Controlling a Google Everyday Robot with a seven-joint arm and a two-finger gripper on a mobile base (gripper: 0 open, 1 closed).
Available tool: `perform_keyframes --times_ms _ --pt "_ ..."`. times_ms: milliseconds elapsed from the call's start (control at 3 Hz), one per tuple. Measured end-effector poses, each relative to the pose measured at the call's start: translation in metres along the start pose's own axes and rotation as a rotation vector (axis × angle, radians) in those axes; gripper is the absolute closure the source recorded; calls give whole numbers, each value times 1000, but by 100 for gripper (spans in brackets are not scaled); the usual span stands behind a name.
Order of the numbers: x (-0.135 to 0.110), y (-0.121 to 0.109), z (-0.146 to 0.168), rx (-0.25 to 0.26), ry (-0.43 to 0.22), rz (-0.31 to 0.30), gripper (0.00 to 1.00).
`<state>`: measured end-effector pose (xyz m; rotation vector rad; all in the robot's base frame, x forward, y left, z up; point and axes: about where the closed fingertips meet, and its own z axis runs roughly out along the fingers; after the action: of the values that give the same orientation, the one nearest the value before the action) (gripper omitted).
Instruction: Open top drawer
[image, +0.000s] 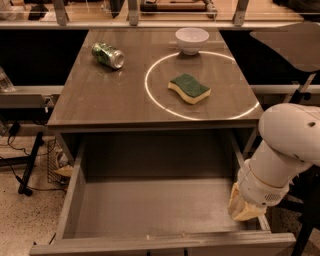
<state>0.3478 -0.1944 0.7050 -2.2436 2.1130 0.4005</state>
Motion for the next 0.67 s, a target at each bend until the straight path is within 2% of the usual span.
perform_keyframes --times_ms 333,667 --pt "-22 -26 -12 40 -62 -9 100" --pt "-35 -42 -23 68 -103 -10 100"
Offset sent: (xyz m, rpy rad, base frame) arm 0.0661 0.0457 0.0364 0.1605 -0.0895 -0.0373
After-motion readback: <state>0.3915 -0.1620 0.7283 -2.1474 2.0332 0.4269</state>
